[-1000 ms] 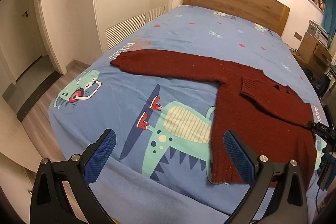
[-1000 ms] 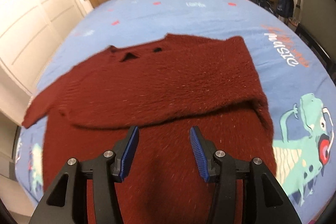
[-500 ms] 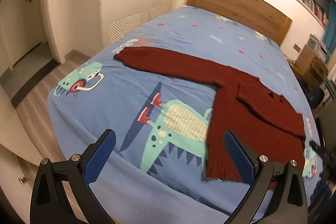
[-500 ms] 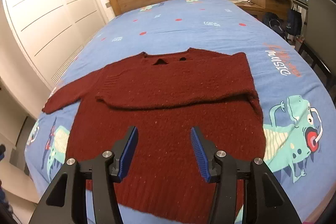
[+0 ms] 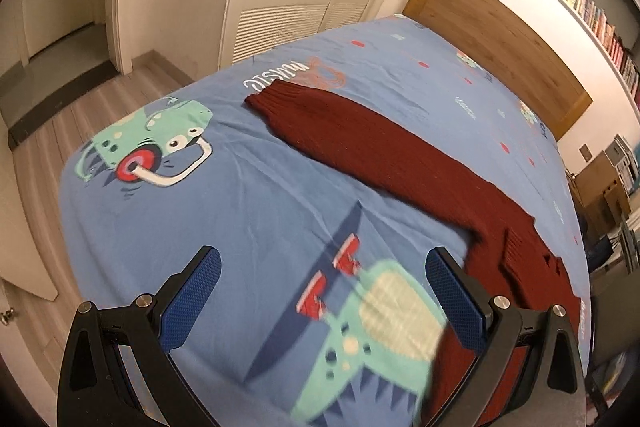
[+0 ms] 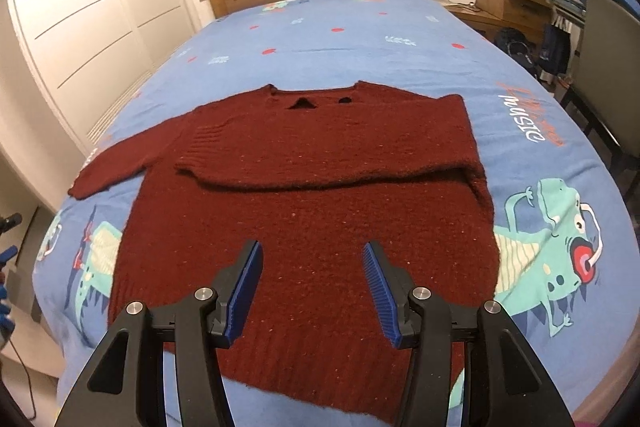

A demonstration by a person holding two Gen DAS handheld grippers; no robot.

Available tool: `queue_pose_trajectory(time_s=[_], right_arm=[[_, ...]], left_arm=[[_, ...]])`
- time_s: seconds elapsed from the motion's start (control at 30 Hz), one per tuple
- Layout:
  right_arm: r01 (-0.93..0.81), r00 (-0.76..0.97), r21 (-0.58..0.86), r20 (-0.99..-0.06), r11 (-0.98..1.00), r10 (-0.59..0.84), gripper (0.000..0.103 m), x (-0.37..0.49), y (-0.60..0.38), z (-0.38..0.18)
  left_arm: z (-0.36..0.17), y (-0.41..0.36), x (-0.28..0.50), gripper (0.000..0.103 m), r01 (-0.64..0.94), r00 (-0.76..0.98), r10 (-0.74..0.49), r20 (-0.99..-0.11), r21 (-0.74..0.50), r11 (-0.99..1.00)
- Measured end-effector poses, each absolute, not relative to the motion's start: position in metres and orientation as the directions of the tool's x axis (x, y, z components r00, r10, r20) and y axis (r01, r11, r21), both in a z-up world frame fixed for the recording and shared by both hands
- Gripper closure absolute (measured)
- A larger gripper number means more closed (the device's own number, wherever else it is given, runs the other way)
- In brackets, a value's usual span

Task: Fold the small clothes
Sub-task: 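Grasp the cuff of the other sleeve with the left gripper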

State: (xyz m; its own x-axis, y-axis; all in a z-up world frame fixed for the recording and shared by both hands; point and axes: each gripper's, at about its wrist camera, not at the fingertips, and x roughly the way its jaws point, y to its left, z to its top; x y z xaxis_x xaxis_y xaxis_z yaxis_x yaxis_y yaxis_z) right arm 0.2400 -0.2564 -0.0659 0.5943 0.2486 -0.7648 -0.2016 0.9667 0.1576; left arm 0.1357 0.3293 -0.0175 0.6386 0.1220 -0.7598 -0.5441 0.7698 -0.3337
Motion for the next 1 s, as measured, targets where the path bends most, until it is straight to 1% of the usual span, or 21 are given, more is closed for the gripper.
queue_pose_trajectory(time_s=[0.17, 0.27, 0.47, 0.6, 0.67, 0.73, 0.8, 0.97, 1.0], right_arm=[[-0.166, 0.59, 0.138, -0.779, 0.976, 0.21, 0.049, 0.25, -0.256, -0.071], [-0.154, 0.579, 0.133, -0.791, 0.979, 0.198, 0.049, 0.256, -0.254, -0.077], [-0.151, 0.547, 0.108, -0.819, 0.983, 0.174, 0.049, 0.266, -0.246, -0.093], [-0.15, 0.539, 0.099, -0.826, 0.984, 0.166, 0.049, 0.272, -0.245, -0.098], [-0.151, 0.538, 0.095, -0.827, 0.984, 0.163, 0.049, 0.275, -0.244, -0.1], [-0.155, 0.535, 0.088, -0.83, 0.984, 0.158, 0.049, 0.277, -0.242, -0.102], [-0.161, 0.533, 0.078, -0.832, 0.984, 0.153, 0.049, 0.279, -0.241, -0.104], [-0.16, 0.529, 0.077, -0.835, 0.984, 0.151, 0.049, 0.282, -0.24, -0.107], [-0.159, 0.528, 0.078, -0.835, 0.984, 0.151, 0.049, 0.283, -0.24, -0.108]], left_arm=[[-0.042, 0.363, 0.172, 0.002, -0.555, 0.629, 0.105, -0.771, -0.349, 0.755], [-0.06, 0.39, 0.193, 0.003, -0.559, 0.64, 0.071, -0.765, -0.4, 0.726], [-0.093, 0.432, 0.217, 0.011, -0.574, 0.655, 0.012, -0.755, -0.488, 0.658], [-0.113, 0.454, 0.223, 0.015, -0.577, 0.683, -0.036, -0.73, -0.568, 0.587], [-0.121, 0.462, 0.224, 0.025, -0.566, 0.706, -0.065, -0.705, -0.618, 0.545], [-0.131, 0.471, 0.225, 0.029, -0.551, 0.735, -0.098, -0.671, -0.676, 0.49], [-0.136, 0.479, 0.225, 0.029, -0.544, 0.755, -0.1, -0.648, -0.704, 0.457], [-0.138, 0.5, 0.226, 0.029, -0.485, 0.824, -0.116, -0.555, -0.796, 0.36], [-0.137, 0.502, 0.227, 0.03, -0.476, 0.833, -0.114, -0.542, -0.806, 0.352]])
